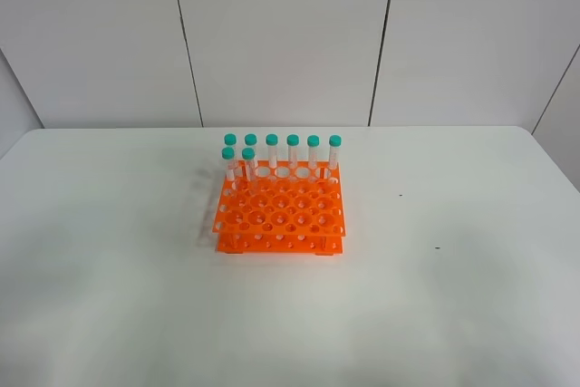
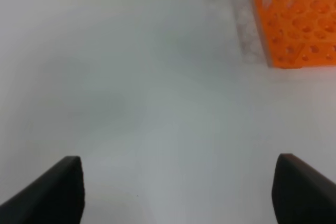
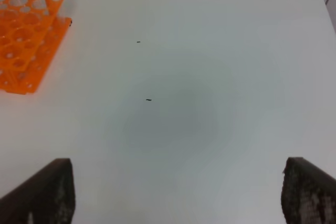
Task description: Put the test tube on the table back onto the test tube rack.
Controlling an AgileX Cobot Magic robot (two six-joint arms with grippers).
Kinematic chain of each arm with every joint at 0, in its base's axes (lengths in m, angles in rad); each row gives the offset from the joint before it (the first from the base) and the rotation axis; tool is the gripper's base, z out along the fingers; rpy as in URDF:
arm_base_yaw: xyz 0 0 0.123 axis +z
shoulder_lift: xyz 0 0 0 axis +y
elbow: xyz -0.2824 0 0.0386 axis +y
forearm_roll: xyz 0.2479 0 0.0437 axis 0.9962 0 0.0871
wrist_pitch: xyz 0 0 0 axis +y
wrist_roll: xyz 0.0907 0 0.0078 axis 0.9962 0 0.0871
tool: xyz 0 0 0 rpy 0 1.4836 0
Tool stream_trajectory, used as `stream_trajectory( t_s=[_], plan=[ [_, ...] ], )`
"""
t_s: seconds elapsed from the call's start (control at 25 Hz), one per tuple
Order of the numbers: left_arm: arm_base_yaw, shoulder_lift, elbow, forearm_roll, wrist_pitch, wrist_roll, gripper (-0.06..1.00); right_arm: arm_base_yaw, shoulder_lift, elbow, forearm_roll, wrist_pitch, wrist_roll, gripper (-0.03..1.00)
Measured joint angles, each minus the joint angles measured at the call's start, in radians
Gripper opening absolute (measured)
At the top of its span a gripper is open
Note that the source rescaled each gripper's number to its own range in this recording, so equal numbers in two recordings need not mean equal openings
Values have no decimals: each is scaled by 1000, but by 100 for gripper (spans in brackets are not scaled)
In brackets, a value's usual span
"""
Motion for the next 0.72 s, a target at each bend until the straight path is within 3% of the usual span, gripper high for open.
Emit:
stream_trajectory(
  t_s=[0.72],
  plan=[
    [0, 0, 0, 1, 0, 0, 100, 0, 0, 0, 0, 0, 0, 85]
  ],
)
